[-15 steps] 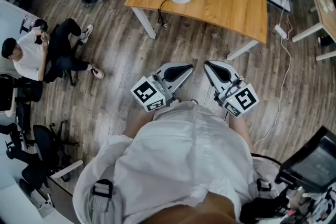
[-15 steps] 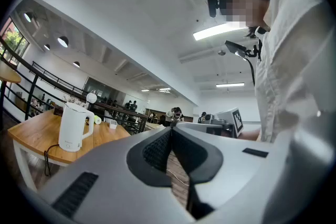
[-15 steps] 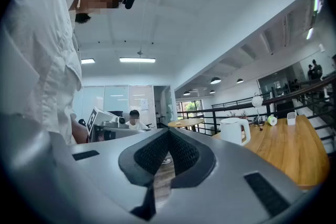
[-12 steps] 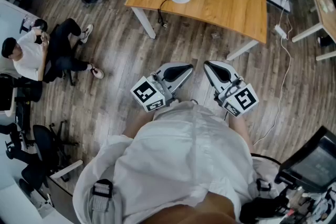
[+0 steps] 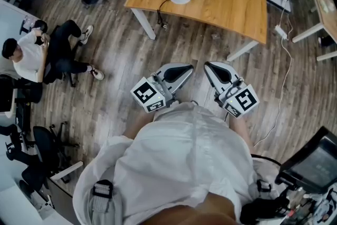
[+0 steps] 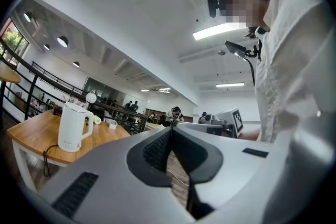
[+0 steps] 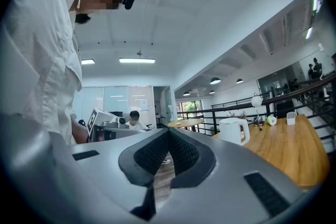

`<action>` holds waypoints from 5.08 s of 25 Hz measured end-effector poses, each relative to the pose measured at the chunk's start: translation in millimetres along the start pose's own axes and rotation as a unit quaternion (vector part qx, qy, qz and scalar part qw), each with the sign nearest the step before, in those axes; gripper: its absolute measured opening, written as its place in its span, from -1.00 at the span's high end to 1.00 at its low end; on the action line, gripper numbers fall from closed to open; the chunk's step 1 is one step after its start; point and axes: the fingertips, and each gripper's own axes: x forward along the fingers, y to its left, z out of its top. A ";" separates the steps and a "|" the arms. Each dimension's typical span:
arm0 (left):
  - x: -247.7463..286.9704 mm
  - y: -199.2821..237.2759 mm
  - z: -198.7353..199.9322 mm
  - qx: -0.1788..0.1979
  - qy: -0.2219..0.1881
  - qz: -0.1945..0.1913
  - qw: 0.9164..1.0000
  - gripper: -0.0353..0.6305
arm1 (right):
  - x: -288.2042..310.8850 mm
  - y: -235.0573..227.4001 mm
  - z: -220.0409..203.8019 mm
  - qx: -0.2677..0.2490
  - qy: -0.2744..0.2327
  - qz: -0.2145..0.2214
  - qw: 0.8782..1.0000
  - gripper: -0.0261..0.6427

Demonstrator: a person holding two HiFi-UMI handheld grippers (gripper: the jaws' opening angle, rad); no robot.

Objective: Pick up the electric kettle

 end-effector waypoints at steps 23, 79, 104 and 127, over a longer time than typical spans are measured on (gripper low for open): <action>25.3 -6.6 -4.2 0.012 0.006 0.020 1.000 0.87 | -26.1 -17.5 3.2 0.013 -0.025 0.026 0.999 0.89; 87.4 341.3 3.3 -0.004 0.031 0.014 0.999 0.87 | 183.9 -283.1 -55.0 0.017 0.055 -0.019 0.998 0.89; 121.9 449.7 -69.8 -0.004 0.093 0.097 0.991 -0.31 | 217.4 -413.5 -112.5 0.057 0.080 -0.008 0.995 0.87; 154.3 540.5 -88.1 0.060 0.106 0.110 0.986 -0.87 | 241.0 -451.8 -130.0 0.031 0.082 -0.015 0.996 0.27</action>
